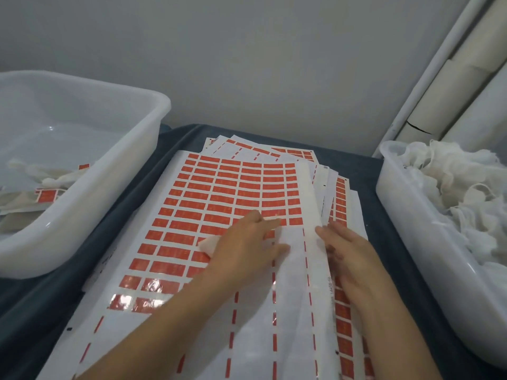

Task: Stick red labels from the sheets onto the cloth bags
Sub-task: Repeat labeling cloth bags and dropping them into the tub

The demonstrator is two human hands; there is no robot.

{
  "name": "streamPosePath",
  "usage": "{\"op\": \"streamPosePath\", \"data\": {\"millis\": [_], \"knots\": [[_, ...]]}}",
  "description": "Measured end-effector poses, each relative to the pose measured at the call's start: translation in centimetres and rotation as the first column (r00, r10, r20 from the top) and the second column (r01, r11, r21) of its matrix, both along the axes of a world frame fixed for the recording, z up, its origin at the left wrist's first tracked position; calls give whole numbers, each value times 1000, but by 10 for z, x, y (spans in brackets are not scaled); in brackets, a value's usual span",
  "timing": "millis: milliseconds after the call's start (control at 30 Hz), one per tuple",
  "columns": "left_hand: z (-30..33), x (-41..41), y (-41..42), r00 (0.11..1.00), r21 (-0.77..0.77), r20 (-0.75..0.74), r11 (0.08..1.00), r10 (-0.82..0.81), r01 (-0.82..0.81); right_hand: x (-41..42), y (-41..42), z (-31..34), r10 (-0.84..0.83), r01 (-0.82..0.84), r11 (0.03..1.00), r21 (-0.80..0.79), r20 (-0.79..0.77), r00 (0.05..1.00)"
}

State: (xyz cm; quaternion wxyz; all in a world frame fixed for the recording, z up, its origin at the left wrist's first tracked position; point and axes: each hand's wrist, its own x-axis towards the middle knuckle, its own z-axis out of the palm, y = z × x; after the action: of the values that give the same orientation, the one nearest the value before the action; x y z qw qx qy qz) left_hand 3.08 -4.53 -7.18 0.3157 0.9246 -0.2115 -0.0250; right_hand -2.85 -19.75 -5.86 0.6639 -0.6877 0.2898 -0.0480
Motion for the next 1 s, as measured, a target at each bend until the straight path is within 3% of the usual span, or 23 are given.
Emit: {"op": "streamPosePath", "data": {"millis": [133,233,333,633,800,1000], "knots": [[-11,4,6,999,-119,-46,992,22,-27,-1,1,0,198,-199,968,152,23,980],[-9,4,12,998,-187,-65,982,4,-16,5,13,-2,278,-282,958,-55,-67,958],[-7,3,16,999,-207,-34,978,13,-20,9,17,-5,266,-273,953,-131,-65,962],[0,1,21,997,-295,11,953,70,-64,2,17,-6,269,-270,962,53,11,963],[8,2,23,995,-296,89,955,43,-15,7,20,-2,218,-219,976,-24,-22,976],[7,-7,22,986,-369,161,929,32,30,4,28,1,225,-216,970,-106,81,971]]}}
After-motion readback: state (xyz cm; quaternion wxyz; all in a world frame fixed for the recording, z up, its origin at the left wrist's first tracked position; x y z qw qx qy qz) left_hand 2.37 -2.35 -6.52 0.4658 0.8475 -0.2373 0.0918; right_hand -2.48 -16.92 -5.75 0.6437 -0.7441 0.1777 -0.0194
